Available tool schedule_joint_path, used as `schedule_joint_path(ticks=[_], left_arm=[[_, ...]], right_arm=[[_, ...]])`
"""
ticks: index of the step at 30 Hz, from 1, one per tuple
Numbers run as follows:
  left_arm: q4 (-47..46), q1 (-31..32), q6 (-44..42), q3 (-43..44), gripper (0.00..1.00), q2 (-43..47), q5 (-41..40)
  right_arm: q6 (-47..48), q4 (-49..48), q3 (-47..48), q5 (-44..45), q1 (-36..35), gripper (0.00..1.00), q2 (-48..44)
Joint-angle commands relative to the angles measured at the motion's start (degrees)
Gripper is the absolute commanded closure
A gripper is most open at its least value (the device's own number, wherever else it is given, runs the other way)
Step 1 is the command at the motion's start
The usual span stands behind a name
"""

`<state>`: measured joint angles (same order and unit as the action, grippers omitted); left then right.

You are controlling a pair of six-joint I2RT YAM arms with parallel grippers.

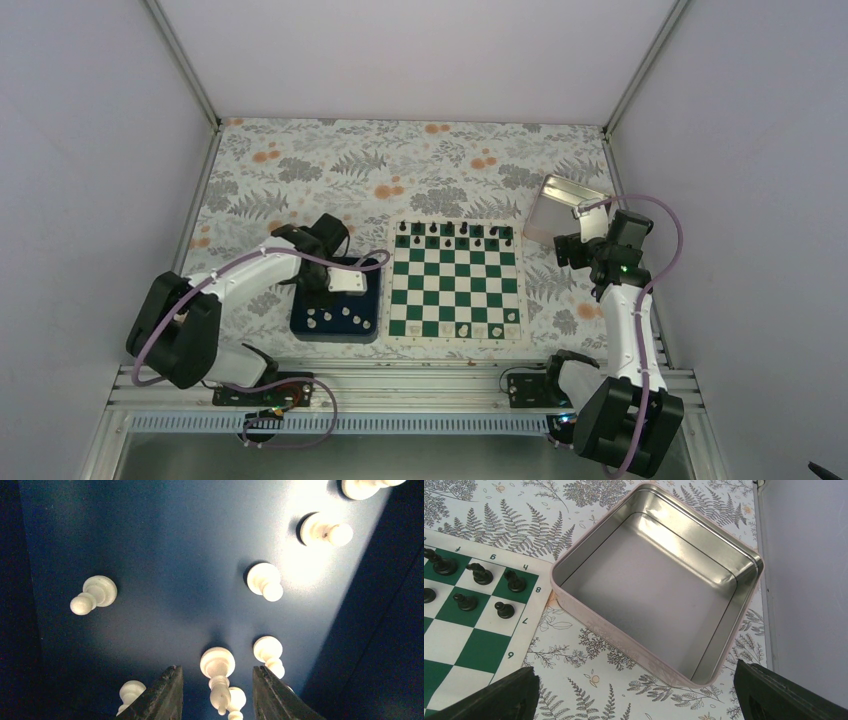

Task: Set up the chess pieces on the board
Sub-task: Pick up the chess piece from the storage box.

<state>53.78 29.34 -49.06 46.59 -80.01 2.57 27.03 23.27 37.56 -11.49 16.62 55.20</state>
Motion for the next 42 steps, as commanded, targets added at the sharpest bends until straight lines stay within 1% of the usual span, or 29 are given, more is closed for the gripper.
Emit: schedule_joint_path(ticks=[1, 4, 16, 17, 21, 24, 26, 29, 33, 35, 39, 42], left_arm=[[-0.93, -0.43, -0.25, -0.41, 0.64, -0.75, 0.67], [-1.83, -0.51, -0.16, -1.14, 0.64, -1.21, -0.81], [-2.49, -1.49, -0.51, -2.09, 0.65, -2.36, -2.02], [-2.53, -1.55, -0.47, -2.16, 0.66, -2.42, -1.79], [-2.69, -1.57, -0.42, -2.33, 0.79, -2.76, -0.93], [-2.6, -1.57, -0.42, -2.25, 0.87, -2.74, -0.79], [-2.15, -1.57, -0.44, -1.64, 0.91, -2.28, -0.45], [-0.8, -1.57, -0.49, -0.15, 0.93, -1.3, -0.44], [3.14, -0.86, 0.7, 4.96, 0.94, 0.23, -0.64], [5.35, 0.83, 1.54, 8.95, 0.94, 1.17, -0.73], [9.41, 8.08, 4.96, 19.96, 0.94, 0.05, -1.49], [10.22, 14.63, 7.27, 27.05, 0.94, -2.82, -0.87]], right_arm=[[0.7, 0.03, 0.58, -0.6, 0.55, 0.0, 0.0], [0.74, 0.1, 0.66, -0.63, 0.58, 0.0, -0.09], [0.75, 0.18, 0.65, -0.77, 0.56, 0.0, -0.39], [0.7, 0.19, 0.66, -0.79, 0.52, 0.0, -0.44], [0.75, 0.2, 0.67, -0.82, 0.52, 0.0, -0.66], [0.77, 0.28, 0.55, -0.88, 0.55, 0.0, -0.79], [0.8, 0.21, 0.54, -0.96, 0.54, 0.0, -0.8], [0.82, 0.26, 0.55, -0.99, 0.6, 0.0, -0.8], [0.75, 0.21, 0.67, -1.08, 0.58, 0.0, -0.8], [0.75, 0.27, 0.66, -1.01, 0.54, 0.0, -0.74], [0.72, 0.2, 0.67, -1.08, 0.54, 0.0, -0.7], [0.69, 0.2, 0.6, -1.1, 0.52, 0.0, -0.7]])
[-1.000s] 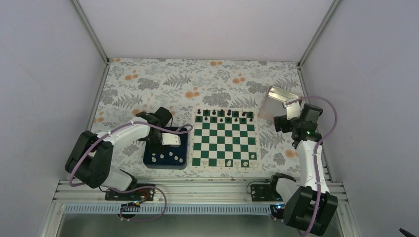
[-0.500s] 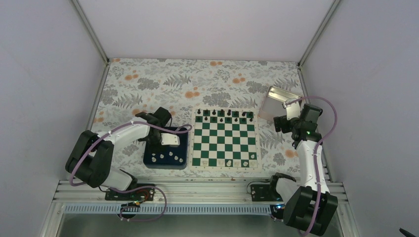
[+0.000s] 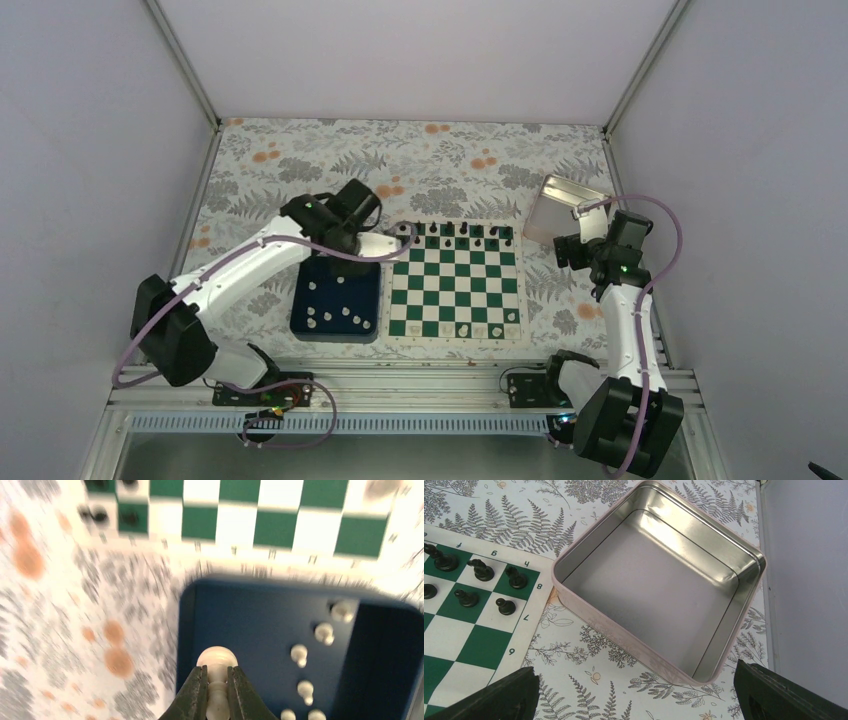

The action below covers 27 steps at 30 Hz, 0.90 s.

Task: Set up the chess pieces on the board
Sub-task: Pick up the chess piece from the storage box, then place the chess piece on the chessboard.

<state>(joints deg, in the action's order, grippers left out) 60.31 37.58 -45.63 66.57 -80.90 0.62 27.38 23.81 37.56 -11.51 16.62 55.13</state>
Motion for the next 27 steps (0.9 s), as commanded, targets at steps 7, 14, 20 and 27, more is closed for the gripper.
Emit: schedule_joint_path(ticks=[7, 14, 20, 27], left_arm=[[1.97, 19.31, 5.35, 17.17, 0.92, -14.17, 2.63], [-0.01, 24.62, 3.49, 19.42, 0.92, -22.63, 2.4], [-2.28, 26.09, 2.74, 18.73, 0.91, -26.04, 3.9], [-3.74, 27.67, 2.22, 16.51, 0.91, -27.84, 8.08]], right_arm=[[0.39, -0.25, 0.66, -1.1, 0.53, 0.0, -0.53], [0.48, -0.26, 0.62, -1.32, 0.67, 0.0, -0.44], [0.49, -0.26, 0.65, -1.32, 0.65, 0.0, -0.39], [0.56, -0.17, 0.64, -1.43, 0.63, 0.0, -0.28]])
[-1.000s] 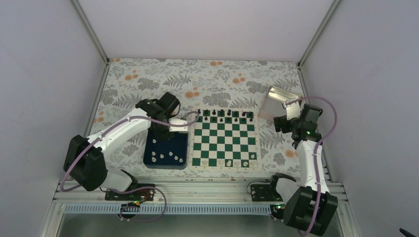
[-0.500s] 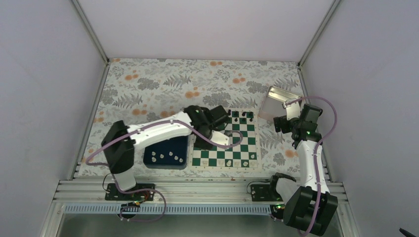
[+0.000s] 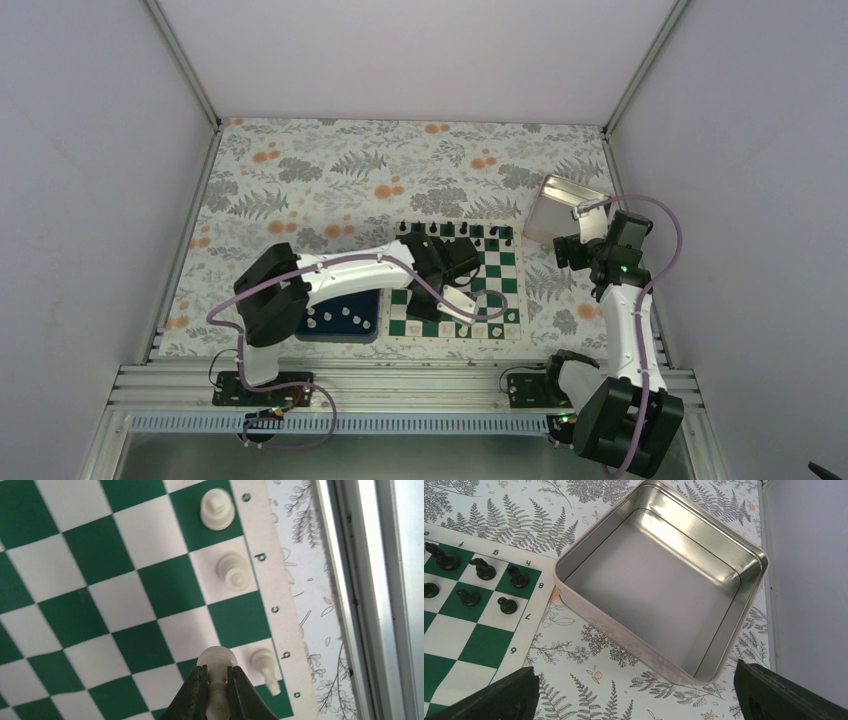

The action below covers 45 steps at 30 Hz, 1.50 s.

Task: Set up the chess pieces on the board
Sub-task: Place the chess piece on the chessboard.

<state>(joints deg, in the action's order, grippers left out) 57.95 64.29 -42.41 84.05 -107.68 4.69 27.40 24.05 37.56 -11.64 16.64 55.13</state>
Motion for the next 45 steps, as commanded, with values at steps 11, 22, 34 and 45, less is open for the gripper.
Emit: schedule_joint_path(ticks=[11, 22, 34, 45], left_arm=[[-1.45, 1.99, -1.53, -2.37, 0.91, -4.35, 4.67], [-2.29, 2.15, -1.71, -3.04, 0.91, -5.72, 3.85], [-2.78, 2.32, -1.52, -2.57, 0.88, -6.82, 3.13], [-2.12, 2.33, 0.11, -1.36, 0.78, -4.69, -1.19]], right_arm=[[0.55, -0.31, 0.61, -1.54, 0.67, 0.0, -0.38], [0.58, -0.35, 0.65, -1.63, 0.65, 0.0, -0.44], [0.73, -0.33, 0.57, -1.65, 0.6, 0.0, -0.55], [0.81, -0.24, 0.55, -1.91, 0.62, 0.0, -0.54]])
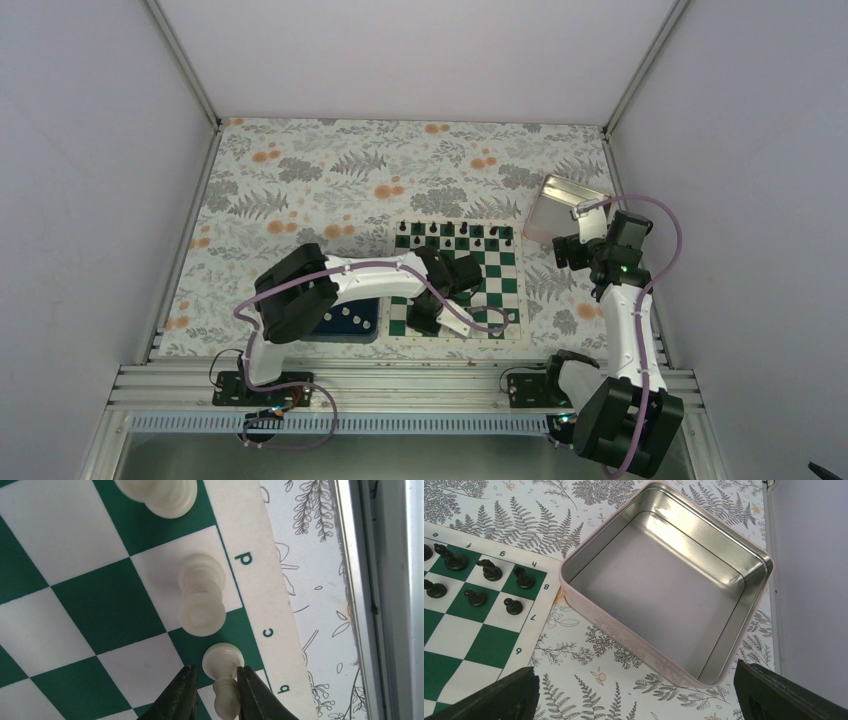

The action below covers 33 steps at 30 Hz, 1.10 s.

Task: Set up the chess pieces on the board
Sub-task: Place the chess piece on the chessboard, then pick up the chess piece from the storage box.

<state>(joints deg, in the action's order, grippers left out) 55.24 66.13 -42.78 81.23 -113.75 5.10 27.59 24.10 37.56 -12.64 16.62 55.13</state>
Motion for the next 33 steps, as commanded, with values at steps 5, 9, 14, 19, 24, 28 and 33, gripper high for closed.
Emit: schedule_joint_path(ticks=[5, 9, 14, 19, 24, 28, 33], left_arm=[[4.22, 0.49, 0.97, 4.56, 0.73, 4.81, -2.34], [9.91, 0.65, 1.36, 9.55, 0.65, 9.59, 0.21], [14.01, 0.06, 1.39, 11.36, 0.62, 17.49, -3.18], [15.94, -6.19, 1.45, 4.58, 0.6, 25.26, -7.0], [15.83, -16.85, -0.95, -4.73, 0.6, 33.75, -8.11], [13.91, -23.07, -2.27, -14.04, 0.6, 38.67, -8.18], [7.78, -27.04, -3.01, -25.36, 0.59, 41.35, -10.01]], right_arm=[[0.6, -0.29, 0.53, -0.98, 0.61, 0.0, -0.53], [0.7, -0.3, 0.56, -1.05, 0.63, 0.0, -0.41], [0.64, -0.19, 0.58, -0.97, 0.63, 0.0, -0.38], [0.77, -0.1, 0.54, -1.13, 0.68, 0.0, -0.31], [0.86, -0.02, 0.56, -1.15, 0.64, 0.0, -0.29], [0.95, 0.06, 0.62, -1.2, 0.64, 0.0, -0.16], [0.96, 0.25, 0.63, -1.31, 0.65, 0.0, -0.1]])
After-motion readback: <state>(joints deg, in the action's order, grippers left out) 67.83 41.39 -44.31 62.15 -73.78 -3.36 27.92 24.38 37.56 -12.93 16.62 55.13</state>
